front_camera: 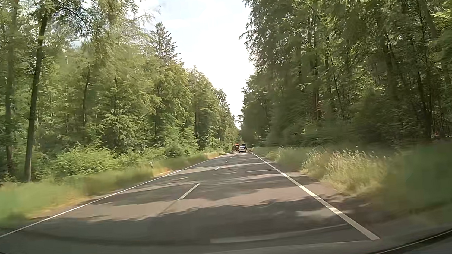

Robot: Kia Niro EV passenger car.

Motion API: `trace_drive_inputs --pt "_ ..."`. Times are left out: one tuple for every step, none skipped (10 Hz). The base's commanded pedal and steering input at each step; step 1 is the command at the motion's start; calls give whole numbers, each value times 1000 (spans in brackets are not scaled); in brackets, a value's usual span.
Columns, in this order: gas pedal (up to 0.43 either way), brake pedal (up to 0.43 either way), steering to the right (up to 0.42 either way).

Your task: Follow the waypoints while adhering to traffic rules and regulations

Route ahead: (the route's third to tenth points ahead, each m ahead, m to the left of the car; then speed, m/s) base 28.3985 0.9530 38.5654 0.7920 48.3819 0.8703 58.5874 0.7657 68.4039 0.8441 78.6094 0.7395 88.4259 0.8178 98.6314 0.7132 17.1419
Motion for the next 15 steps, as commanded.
trace_drive_inputs --pt "59 30 0" --pt "59 37 0" --pt "59 37 0" --pt "59 37 -1" --pt "59 30 0" --pt "59 30 0" --pt "59 37 0" --pt "59 30 0" --pt "59 30 -1" --pt "59 37 -2" --pt "59 30 -3" --pt "59 37 -3" --pt "59 30 -3" --pt "67 37 -3" --pt "67 37 -2"
